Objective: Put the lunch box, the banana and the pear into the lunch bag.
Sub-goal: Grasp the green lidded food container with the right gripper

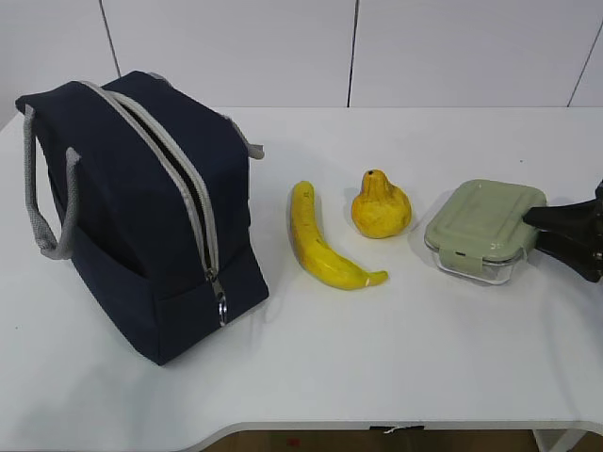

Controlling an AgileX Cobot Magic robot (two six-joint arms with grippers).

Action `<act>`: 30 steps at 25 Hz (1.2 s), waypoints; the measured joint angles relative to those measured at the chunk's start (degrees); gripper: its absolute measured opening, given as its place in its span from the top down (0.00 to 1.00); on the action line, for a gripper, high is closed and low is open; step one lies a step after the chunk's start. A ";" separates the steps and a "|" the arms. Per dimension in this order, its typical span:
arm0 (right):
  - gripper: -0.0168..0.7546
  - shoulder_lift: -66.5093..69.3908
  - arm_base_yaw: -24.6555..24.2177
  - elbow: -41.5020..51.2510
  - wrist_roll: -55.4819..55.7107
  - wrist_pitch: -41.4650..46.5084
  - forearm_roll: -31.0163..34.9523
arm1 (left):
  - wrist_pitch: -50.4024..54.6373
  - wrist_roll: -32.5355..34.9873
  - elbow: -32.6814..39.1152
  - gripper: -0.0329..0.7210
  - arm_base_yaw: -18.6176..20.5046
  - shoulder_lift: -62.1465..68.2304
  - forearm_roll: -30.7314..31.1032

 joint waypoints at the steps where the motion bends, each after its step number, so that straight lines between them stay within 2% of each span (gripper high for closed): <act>1: 0.60 0.00 0.00 0.00 0.00 0.00 0.00 | 0.00 0.00 0.00 0.46 0.00 0.00 0.00; 6: 0.64 0.00 0.00 0.00 0.03 0.28 0.00 | 0.00 0.00 0.00 0.46 0.00 0.00 0.00; 22: 0.64 0.11 0.00 0.00 0.01 2.85 -1.02 | 0.08 0.51 -0.27 0.46 0.00 0.00 0.00; 30: 0.65 0.11 0.00 0.00 1.55 2.94 -1.45 | 3.41 0.61 -10.08 0.46 0.00 8.23 -0.11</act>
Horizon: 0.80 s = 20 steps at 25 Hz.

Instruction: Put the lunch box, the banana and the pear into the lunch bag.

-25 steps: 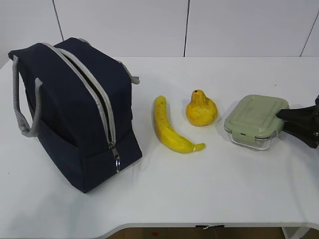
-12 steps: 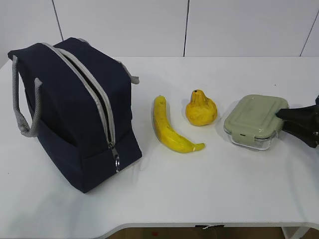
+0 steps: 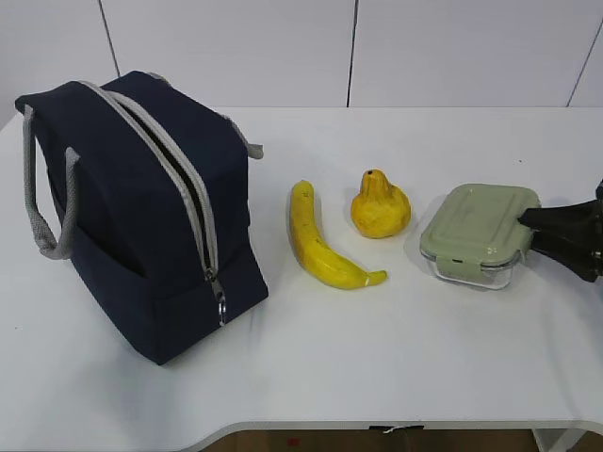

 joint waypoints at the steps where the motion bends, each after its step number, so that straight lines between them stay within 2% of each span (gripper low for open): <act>1: 0.65 0.00 0.00 0.00 0.11 0.00 0.00 | 0.00 0.00 -1.42 0.46 0.00 1.87 -0.77; 4: 0.65 0.00 0.00 0.00 0.23 0.00 0.00 | -3.30 0.00 -3.95 0.46 0.00 6.77 -6.55; 11: 0.65 0.00 0.00 0.00 0.46 0.00 0.00 | -16.86 0.00 -4.33 0.46 0.00 20.48 -28.69; 15: 0.65 0.00 0.00 0.00 0.46 0.03 0.00 | -19.47 2.29 -4.33 0.45 0.00 30.78 -34.19; 18: 0.65 0.00 0.00 0.00 0.46 0.14 0.00 | -21.41 5.47 -4.33 0.39 0.00 37.82 -38.07; 20: 0.65 0.00 0.00 0.00 0.46 0.13 0.00 | -22.99 7.93 -4.33 0.31 0.00 42.20 -42.09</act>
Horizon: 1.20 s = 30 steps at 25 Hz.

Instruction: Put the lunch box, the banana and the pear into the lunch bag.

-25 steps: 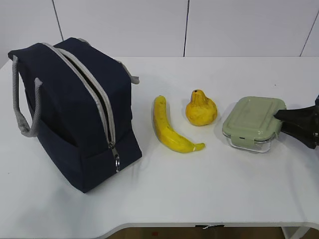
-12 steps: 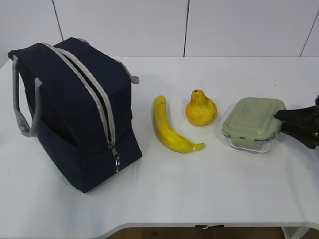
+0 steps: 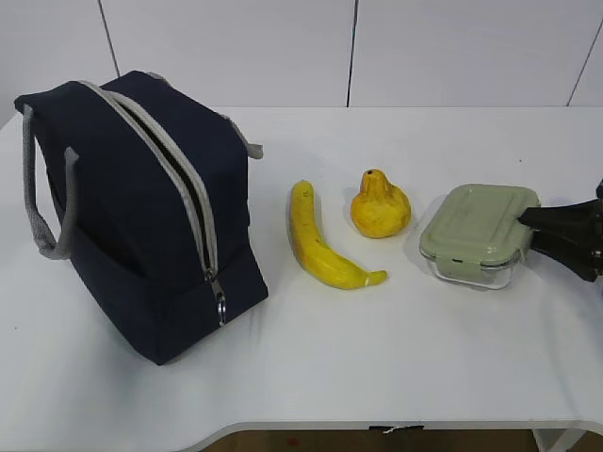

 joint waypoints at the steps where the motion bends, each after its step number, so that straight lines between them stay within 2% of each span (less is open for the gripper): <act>1: 0.65 0.00 0.00 0.00 0.00 0.00 0.00 | -0.69 1.58 0.00 0.28 0.00 2.33 -2.53; 6: 0.65 0.00 0.00 0.00 0.00 0.12 0.00 | -2.50 10.74 0.00 0.22 0.00 13.52 -16.64; 8: 0.65 0.00 0.00 0.00 0.00 0.12 0.00 | -2.76 14.52 0.00 0.22 0.00 17.13 -20.20; 16: 0.65 0.00 0.00 0.00 0.02 0.22 0.00 | -3.13 18.57 0.00 0.24 0.00 24.51 -23.27; 19: 0.65 0.00 0.00 0.00 0.02 0.22 0.00 | -3.13 19.17 0.00 0.35 0.00 25.01 -23.54; 25: 0.65 0.00 0.00 0.00 0.12 0.22 0.00 | -2.78 20.62 0.00 0.89 0.00 25.01 -24.05; 27: 0.65 0.00 0.00 0.00 0.12 0.22 0.00 | -1.77 21.30 0.00 0.94 0.00 25.01 -24.05; 30: 0.65 0.00 0.00 0.00 0.40 0.22 0.00 | 0.54 21.70 0.00 0.95 0.00 25.01 -24.08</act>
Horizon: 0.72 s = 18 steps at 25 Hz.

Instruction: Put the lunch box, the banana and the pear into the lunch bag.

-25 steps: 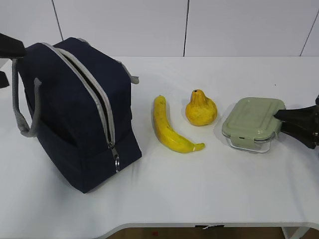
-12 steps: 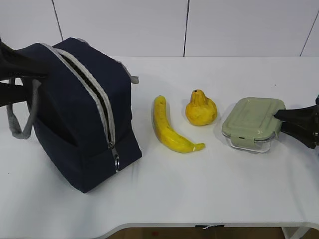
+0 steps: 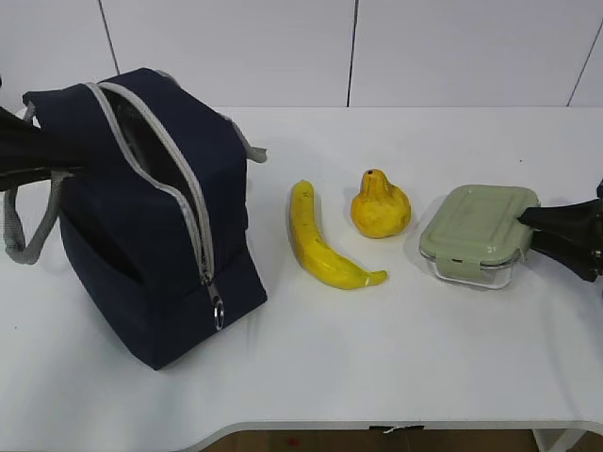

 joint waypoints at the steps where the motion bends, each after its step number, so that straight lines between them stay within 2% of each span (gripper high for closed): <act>1: 0.65 0.00 0.00 0.00 0.50 0.00 -0.06 | 0.57 0.00 0.00 0.95 0.00 0.00 0.00; 6: 0.65 0.00 0.00 0.00 1.61 0.00 -0.35 | 1.72 0.23 0.00 0.95 -1.55 0.00 -0.37; 13: 0.65 -1.89 0.00 0.00 3.86 -0.87 -1.64 | -7.35 0.33 0.00 0.95 -11.17 0.00 -1.72; 18: 0.65 -5.53 0.00 0.10 6.47 -1.08 -2.36 | -9.39 0.33 0.00 0.95 -12.15 0.00 -2.32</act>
